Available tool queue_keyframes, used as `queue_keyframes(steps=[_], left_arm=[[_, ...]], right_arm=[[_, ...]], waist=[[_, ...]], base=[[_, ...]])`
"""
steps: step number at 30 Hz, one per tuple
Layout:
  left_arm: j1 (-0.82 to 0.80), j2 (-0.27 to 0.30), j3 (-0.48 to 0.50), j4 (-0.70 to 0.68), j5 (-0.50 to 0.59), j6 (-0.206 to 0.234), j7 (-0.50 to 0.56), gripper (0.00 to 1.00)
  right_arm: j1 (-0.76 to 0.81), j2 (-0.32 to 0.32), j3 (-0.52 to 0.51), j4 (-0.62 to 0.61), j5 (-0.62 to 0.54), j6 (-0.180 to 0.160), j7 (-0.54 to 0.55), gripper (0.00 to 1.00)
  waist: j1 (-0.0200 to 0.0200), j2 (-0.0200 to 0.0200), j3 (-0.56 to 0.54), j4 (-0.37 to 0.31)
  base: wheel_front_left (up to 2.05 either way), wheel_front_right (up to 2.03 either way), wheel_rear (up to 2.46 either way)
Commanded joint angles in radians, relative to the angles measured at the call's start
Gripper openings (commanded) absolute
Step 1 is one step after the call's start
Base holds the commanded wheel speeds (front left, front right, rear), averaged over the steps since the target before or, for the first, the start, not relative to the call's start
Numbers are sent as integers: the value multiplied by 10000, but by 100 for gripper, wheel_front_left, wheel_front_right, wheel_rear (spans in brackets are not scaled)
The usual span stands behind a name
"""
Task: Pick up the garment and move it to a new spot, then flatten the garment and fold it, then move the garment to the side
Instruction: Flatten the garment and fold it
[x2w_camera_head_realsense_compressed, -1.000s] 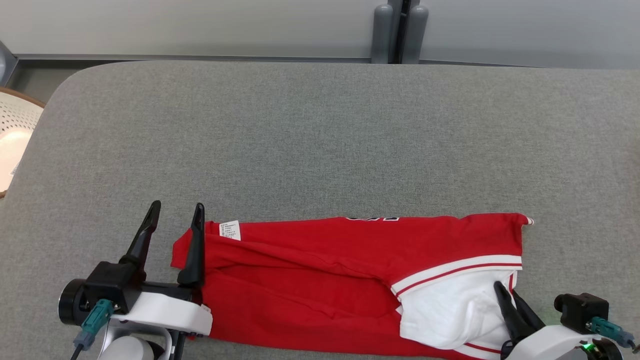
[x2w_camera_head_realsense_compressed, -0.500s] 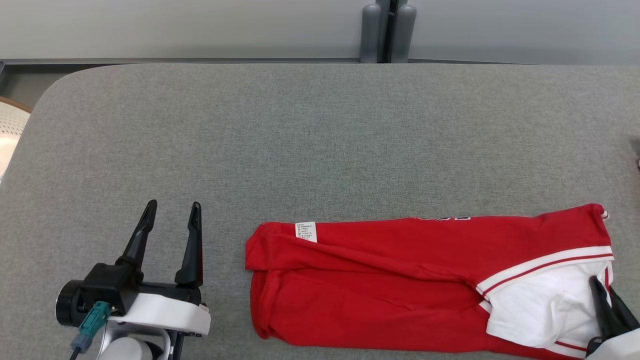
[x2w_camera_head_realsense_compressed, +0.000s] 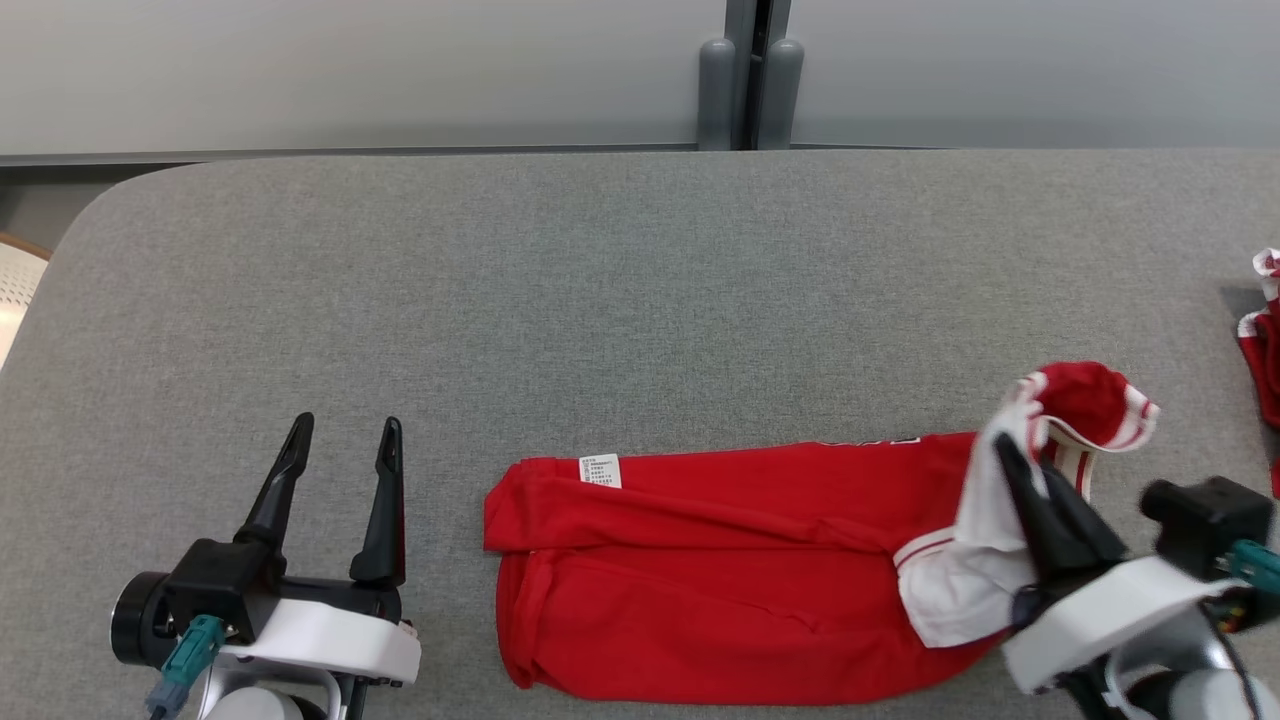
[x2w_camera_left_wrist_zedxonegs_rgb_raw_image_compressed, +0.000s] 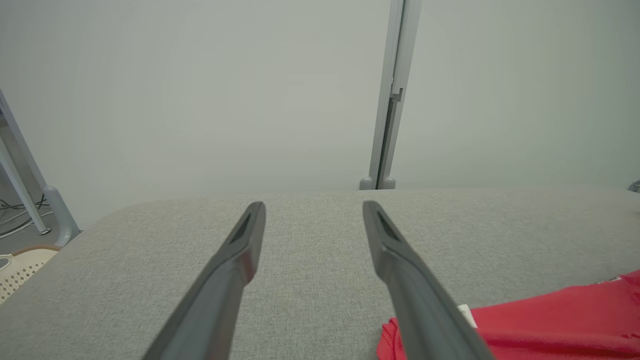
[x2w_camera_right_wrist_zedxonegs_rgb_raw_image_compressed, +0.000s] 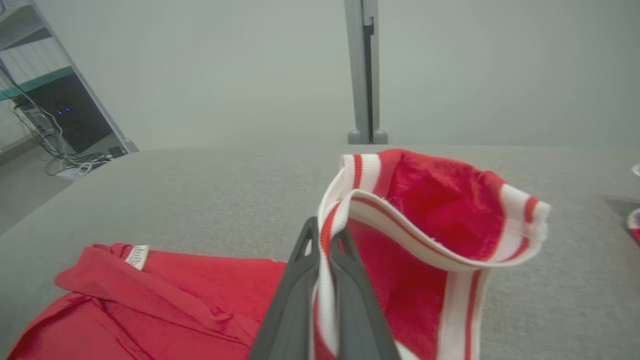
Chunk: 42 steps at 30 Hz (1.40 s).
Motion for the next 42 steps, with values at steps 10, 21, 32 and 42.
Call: queue_keyframes(steps=[10,21,32,42], left_arm=[[-407,-50,-194,-59,99,10,124,100],[-719,-200,-307,169,51,-49,62,100],[-597,-130,-211,305,74,-18,23,100],[-210,117,-103,250,91,102,26,100]], right_arm=[[-1621,1573,3805,-30,314,-1,558,0],[-3022,1941,6331,3024,1650,-1,-597,38],[-4079,1944,6917,3015,1827,-1,-2536,100],[-2679,1210,2584,1664,110,-1,-3082,100]], waist=[[0,-1,163,464],[0,-1,463,973],[0,-1,463,843],[0,-1,24,276]], base=[[0,0,0],[0,0,0],[0,0,0],[0,0,0]])
